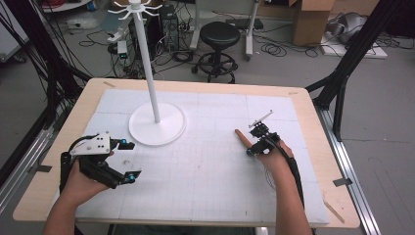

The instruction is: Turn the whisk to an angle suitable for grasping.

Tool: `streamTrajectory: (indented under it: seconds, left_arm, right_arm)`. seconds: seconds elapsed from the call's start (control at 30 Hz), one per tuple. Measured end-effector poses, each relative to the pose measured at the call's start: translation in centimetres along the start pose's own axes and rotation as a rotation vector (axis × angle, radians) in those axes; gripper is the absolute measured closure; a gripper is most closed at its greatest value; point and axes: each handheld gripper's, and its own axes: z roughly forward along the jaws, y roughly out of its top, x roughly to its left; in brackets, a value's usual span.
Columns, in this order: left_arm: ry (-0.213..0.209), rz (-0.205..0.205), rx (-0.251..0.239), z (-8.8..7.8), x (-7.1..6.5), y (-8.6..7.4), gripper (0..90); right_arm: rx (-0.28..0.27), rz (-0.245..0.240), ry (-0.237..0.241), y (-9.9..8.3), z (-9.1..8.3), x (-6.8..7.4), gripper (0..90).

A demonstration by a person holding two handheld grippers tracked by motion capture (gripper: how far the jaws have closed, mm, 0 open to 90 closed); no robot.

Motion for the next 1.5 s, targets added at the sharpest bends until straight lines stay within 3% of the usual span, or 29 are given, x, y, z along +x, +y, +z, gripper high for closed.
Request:
streamTrajectory:
  seconds: [0.27,0.43,0.47,0.53,0.57,0.6,0.67,0.77,1.0,1.03,1.27,1.5]
  left_arm:
    - [0.001,0.003,-0.001,-0.1,0.0,0.0,9.6]
    - [0.001,0.004,-0.002,-0.2,0.1,0.0,9.6]
    - [0.002,-0.001,-0.004,-0.2,0.1,0.0,9.6]
    - [0.002,0.0,-0.003,-0.2,0.1,0.0,9.6]
    - [0.001,0.0,-0.002,-0.2,0.1,0.0,9.6]
    - [0.001,0.0,-0.003,-0.2,0.1,0.0,9.6]
    - [0.001,0.001,-0.006,-0.2,0.2,0.0,9.6]
    - [0.004,0.0,-0.008,-0.3,0.2,0.0,9.7]
    - [0.004,0.005,-0.017,-0.6,0.3,0.1,9.6]
    - [0.003,0.006,-0.018,-0.6,0.3,0.1,9.7]
    - [0.004,0.0,-0.031,-1.0,0.5,-0.1,9.7]
    - [0.012,-0.003,-0.043,-1.5,0.7,-0.1,9.7]
  right_arm:
    - [0.017,-0.047,0.015,-0.1,-0.2,0.2,71.0]
    - [-0.004,-0.083,0.016,-0.1,-0.4,0.7,71.0]
    - [-0.045,-0.091,0.043,-0.1,-0.9,0.7,71.0]
    - [-0.067,-0.093,0.059,-0.1,-1.2,0.8,71.0]
    - [-0.126,-0.102,0.08,-0.1,-1.9,0.8,70.9]
    - [-0.126,-0.102,0.08,-0.1,-1.9,0.8,70.9]
    - [-0.215,-0.111,0.124,-0.3,-3.3,0.7,70.9]
    - [-0.257,-0.107,0.135,-0.4,-4.1,0.9,70.9]
    - [-0.427,-0.13,0.197,-0.1,-7.1,1.4,70.9]
    - [-0.474,-0.139,0.213,0.2,-7.9,1.6,70.9]
    - [-0.564,-0.185,0.253,1.5,-10.0,2.5,70.9]
    - [-0.597,-0.227,0.265,2.5,-11.6,3.6,70.9]
